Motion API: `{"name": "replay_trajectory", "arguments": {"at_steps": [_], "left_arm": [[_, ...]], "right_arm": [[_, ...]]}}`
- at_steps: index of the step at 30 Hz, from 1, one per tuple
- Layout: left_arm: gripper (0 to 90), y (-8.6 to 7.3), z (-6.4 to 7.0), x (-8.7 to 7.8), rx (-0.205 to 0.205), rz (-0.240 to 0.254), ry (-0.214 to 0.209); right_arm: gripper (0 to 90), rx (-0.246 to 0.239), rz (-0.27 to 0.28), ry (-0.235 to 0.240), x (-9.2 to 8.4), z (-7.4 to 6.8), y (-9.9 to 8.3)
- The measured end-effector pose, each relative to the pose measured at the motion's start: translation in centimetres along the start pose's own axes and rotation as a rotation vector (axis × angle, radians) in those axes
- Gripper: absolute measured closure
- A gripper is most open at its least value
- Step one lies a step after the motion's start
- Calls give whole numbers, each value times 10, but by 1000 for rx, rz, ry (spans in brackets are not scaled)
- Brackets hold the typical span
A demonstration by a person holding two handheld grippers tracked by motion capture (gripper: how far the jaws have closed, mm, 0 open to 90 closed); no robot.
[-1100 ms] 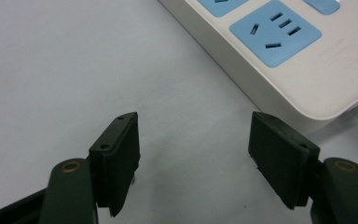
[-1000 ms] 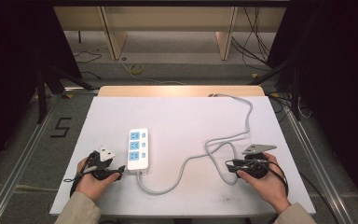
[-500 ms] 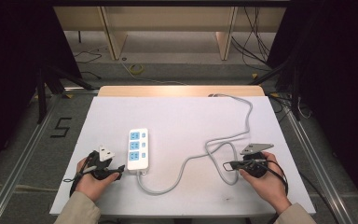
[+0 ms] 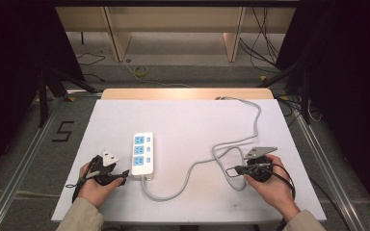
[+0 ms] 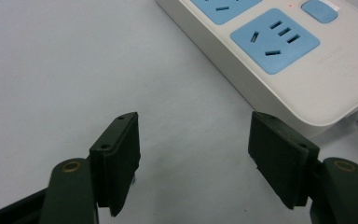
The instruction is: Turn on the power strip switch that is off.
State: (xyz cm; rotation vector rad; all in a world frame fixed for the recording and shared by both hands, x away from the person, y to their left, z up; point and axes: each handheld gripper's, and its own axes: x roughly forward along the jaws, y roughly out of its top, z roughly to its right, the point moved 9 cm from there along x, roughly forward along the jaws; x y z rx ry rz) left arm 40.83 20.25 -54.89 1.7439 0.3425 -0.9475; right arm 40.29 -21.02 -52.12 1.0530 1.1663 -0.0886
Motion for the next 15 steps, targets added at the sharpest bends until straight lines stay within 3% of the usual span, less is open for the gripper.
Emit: {"name": "replay_trajectory", "arguments": {"at_steps": [15], "left_arm": [[337, 1, 1, 1, 5, 2, -2]], "right_arm": [[900, 5, -2, 17, 3, -8, 9]]}}
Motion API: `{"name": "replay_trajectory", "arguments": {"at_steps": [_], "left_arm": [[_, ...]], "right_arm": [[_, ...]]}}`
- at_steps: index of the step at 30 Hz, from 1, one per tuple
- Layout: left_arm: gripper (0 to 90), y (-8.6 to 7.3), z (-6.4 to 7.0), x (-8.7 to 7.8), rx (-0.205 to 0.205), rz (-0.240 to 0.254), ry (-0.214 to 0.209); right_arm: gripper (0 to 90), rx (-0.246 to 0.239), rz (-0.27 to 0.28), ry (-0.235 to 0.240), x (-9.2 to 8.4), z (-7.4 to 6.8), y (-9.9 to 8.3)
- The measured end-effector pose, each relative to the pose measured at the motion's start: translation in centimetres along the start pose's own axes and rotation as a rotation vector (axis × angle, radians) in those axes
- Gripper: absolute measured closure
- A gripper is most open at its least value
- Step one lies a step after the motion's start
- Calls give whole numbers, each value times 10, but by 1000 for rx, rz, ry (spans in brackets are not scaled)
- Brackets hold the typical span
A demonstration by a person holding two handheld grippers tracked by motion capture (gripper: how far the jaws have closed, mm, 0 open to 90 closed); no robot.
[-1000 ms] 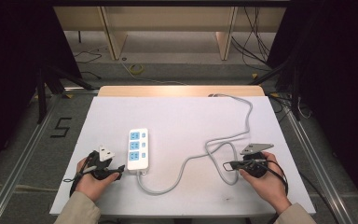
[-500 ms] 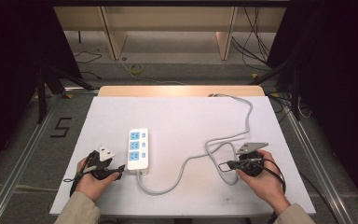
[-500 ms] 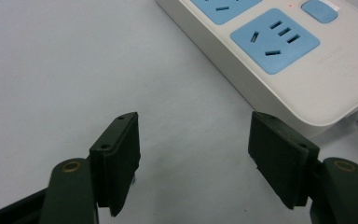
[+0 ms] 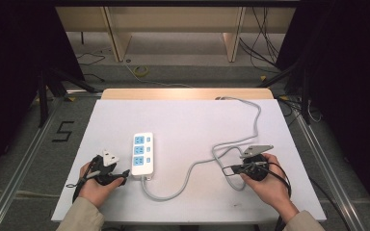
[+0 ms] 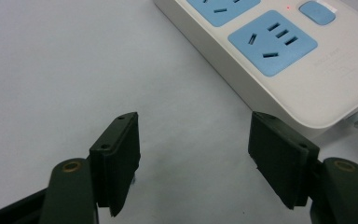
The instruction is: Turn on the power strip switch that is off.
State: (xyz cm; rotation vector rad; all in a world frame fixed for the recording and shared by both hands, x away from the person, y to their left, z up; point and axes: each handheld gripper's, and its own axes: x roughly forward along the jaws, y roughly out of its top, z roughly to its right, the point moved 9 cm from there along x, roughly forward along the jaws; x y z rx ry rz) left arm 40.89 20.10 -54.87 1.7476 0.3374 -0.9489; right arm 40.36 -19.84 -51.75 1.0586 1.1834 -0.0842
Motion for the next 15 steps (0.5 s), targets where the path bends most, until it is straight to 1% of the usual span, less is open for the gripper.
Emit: {"name": "replay_trajectory", "arguments": {"at_steps": [4, 9, 15], "left_arm": [[337, 0, 0, 0, 1, 0, 0], [337, 0, 1, 0, 1, 0, 0], [336, 1, 1, 1, 4, 0, 2]], "right_arm": [[900, -8, -2, 0, 1, -2, 2], [900, -2, -6, 4, 2, -4, 5], [900, -7, -7, 12, 3, -5, 7]]}}
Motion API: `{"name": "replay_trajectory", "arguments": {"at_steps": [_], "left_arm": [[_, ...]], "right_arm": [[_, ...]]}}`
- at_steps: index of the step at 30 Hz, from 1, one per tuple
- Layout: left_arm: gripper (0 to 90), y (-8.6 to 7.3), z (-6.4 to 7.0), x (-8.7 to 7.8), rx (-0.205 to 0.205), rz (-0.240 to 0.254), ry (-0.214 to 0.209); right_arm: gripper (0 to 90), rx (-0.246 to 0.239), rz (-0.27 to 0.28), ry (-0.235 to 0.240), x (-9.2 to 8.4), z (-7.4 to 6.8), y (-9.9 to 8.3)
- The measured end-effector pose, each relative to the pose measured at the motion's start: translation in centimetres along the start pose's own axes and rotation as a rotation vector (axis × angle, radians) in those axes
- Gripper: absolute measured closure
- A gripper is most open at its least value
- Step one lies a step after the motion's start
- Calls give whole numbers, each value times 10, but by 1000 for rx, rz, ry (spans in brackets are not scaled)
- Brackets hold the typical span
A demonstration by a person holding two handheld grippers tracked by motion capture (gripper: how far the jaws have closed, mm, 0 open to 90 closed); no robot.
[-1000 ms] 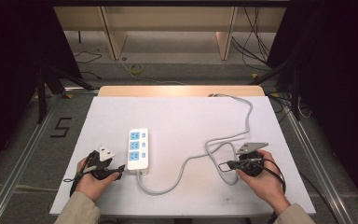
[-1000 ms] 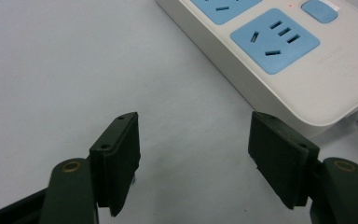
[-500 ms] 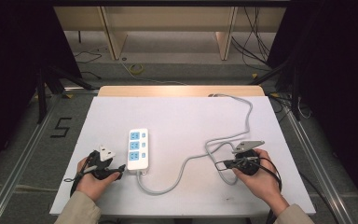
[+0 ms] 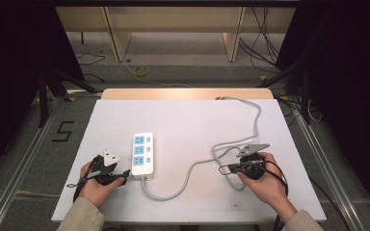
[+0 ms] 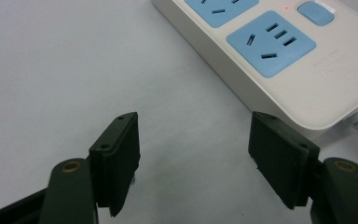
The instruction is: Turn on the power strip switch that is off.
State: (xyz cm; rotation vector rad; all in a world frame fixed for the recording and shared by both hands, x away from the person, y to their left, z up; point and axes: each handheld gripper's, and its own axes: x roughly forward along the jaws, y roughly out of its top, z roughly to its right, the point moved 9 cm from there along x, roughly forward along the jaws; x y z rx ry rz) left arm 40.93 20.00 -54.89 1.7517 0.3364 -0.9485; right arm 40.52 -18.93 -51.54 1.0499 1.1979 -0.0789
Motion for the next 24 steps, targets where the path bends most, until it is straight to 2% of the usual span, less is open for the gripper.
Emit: {"name": "replay_trajectory", "arguments": {"at_steps": [24], "left_arm": [[336, 0, 0, 0, 2, 0, 1]], "right_arm": [[900, -19, -8, 25, 7, -12, 14]]}}
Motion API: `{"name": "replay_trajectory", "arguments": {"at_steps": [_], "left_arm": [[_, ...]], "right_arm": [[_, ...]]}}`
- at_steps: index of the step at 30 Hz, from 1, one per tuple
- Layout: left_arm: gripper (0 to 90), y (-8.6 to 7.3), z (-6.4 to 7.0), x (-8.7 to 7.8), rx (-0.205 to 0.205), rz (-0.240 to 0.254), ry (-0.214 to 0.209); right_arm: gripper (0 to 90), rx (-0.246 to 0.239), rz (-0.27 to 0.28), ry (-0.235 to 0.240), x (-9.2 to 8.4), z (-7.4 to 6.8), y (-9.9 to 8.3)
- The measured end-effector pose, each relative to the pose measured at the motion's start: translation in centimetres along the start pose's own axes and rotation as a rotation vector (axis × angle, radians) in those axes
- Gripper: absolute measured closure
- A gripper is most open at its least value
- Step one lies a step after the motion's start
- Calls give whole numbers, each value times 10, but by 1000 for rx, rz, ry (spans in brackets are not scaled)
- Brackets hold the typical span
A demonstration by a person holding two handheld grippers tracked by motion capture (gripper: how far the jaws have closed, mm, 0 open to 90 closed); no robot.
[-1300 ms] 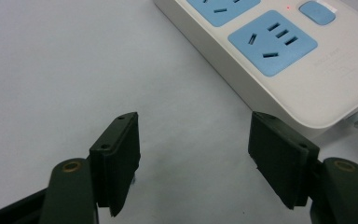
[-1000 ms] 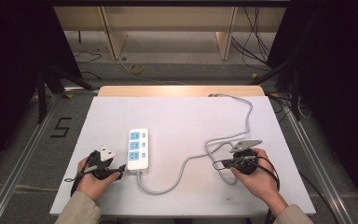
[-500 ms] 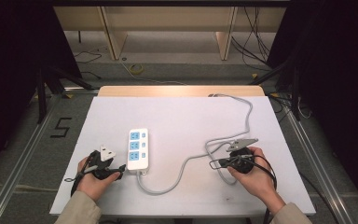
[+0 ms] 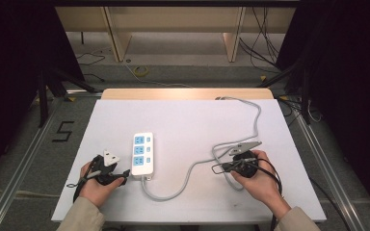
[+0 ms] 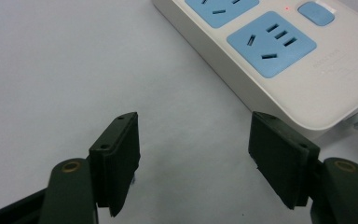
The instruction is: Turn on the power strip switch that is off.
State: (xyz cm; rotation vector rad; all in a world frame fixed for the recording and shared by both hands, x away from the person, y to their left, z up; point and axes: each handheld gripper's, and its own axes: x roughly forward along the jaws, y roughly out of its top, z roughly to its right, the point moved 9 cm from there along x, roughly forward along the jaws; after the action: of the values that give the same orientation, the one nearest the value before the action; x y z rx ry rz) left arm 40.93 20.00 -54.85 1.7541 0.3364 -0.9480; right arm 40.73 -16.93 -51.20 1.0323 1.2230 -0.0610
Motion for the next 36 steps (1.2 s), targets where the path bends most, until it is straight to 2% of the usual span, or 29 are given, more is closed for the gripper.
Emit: {"name": "replay_trajectory", "arguments": {"at_steps": [36], "left_arm": [[336, 0, -1, -1, 6, -1, 6]], "right_arm": [[900, -44, 7, 32, 11, -16, 25]]}}
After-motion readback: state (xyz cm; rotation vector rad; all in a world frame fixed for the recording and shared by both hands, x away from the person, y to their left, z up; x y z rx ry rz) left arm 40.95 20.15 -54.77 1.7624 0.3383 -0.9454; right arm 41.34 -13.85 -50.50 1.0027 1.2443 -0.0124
